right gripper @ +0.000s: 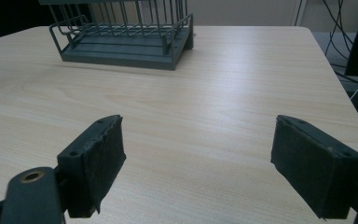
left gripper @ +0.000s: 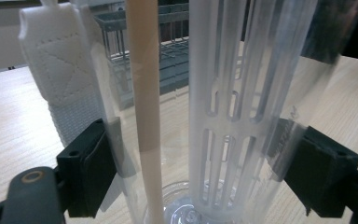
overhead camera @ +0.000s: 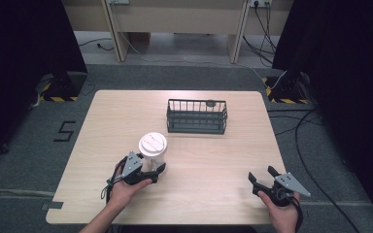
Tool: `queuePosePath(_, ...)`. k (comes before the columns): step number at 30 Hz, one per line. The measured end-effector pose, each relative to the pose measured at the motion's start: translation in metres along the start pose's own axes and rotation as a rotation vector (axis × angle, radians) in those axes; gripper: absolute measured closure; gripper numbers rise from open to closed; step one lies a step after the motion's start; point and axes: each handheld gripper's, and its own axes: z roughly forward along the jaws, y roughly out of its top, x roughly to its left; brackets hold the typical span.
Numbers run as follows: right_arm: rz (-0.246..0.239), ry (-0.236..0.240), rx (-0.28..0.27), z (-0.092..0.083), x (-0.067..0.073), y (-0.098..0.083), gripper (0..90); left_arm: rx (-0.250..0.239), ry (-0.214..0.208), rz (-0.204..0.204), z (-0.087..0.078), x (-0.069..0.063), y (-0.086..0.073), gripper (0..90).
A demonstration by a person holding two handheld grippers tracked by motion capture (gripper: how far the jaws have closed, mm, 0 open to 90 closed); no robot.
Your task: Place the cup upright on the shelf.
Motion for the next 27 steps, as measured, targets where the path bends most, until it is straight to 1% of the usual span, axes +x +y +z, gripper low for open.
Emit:
queuePosePath(4,-0.005,-0.002,0.0,0.0,0.0,0.0,17.8,0.0,-0.001,-0.001,0.0,0.0,0.0,17.6)
queuePosePath(8,-0.005,-0.001,0.003,0.0,0.0,0.0,18.0,-0.003,-0.003,-0.018,0.0,0.001,0.001,17.6)
queuePosePath(12,-0.005,-0.001,0.002,0.0,0.0,0.0,18.0,-0.001,-0.004,-0.026,0.0,0.001,0.001,17.7)
queuePosePath(16,-0.005,-0.001,0.003,0.0,0.0,0.0,18.1,0.005,-0.003,-0.018,0.0,0.0,0.002,17.7)
queuePosePath(17,0.003,0.003,0.005,0.0,0.0,0.0,18.1,0.006,-0.004,-0.019,0.0,0.0,0.003,17.7)
queuePosePath(21,0.005,0.002,0.005,0.0,0.0,0.0,18.1,0.014,-0.003,0.004,-0.001,-0.002,0.007,17.7)
queuePosePath(27,0.006,0.002,0.005,0.0,0.0,0.0,18.2,0.012,0.001,0.02,-0.002,-0.002,0.012,17.8)
